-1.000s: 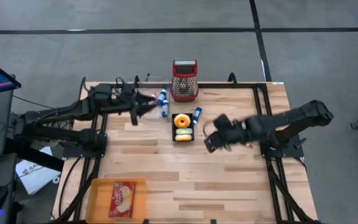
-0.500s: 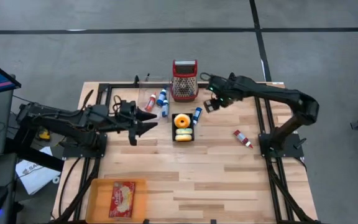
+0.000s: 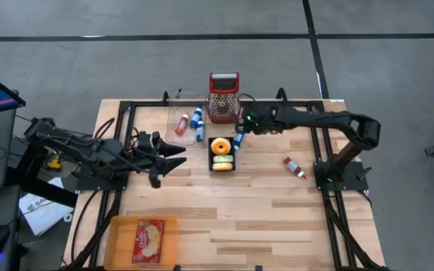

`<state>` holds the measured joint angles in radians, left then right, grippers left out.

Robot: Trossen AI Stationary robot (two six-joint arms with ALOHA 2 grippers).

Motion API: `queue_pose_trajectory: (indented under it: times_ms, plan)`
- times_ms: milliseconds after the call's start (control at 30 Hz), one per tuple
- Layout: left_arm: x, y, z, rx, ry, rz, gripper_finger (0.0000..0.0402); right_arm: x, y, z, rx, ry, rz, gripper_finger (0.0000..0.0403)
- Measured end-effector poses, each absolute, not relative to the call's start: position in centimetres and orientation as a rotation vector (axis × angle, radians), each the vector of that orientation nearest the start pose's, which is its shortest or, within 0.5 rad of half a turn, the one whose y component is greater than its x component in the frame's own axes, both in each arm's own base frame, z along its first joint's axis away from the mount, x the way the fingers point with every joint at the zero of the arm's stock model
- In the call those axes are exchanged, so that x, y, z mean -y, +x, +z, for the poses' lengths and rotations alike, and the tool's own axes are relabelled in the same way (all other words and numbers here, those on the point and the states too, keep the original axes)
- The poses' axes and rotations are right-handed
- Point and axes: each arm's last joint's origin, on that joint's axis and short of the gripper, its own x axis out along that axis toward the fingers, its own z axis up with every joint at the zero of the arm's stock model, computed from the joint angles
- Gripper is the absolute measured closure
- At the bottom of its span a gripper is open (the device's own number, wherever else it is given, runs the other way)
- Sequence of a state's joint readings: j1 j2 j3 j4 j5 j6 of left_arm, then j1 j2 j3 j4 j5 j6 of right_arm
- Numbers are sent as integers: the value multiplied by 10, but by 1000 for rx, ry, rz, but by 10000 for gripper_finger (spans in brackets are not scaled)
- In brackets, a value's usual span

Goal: Pick & Place Food Item
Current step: Put the blue food coloring bottle into the transparent bin

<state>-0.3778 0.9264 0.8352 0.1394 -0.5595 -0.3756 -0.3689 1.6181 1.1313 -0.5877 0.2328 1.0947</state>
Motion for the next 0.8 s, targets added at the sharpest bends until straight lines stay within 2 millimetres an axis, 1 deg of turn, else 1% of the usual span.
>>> queue_pose_trajectory:
  times_ms: [100,233,367,467,533,800]
  plan:
    - [65,193,357,80,-401,150,219,113,289,206,-524,1103,-1081,246]
    - [67,192,359,93,-410,134,219,107,279,194,-311,1190,-1048,246]
    - [68,192,360,104,-416,128,219,104,274,183,-298,1207,-1074,246]
    - [68,192,360,107,-421,127,219,102,281,177,-286,1197,-1040,246]
    - [68,192,360,108,-425,127,219,101,290,176,-240,1203,-1000,246]
    - [68,192,360,108,-440,126,219,107,307,152,-189,1269,-962,246]
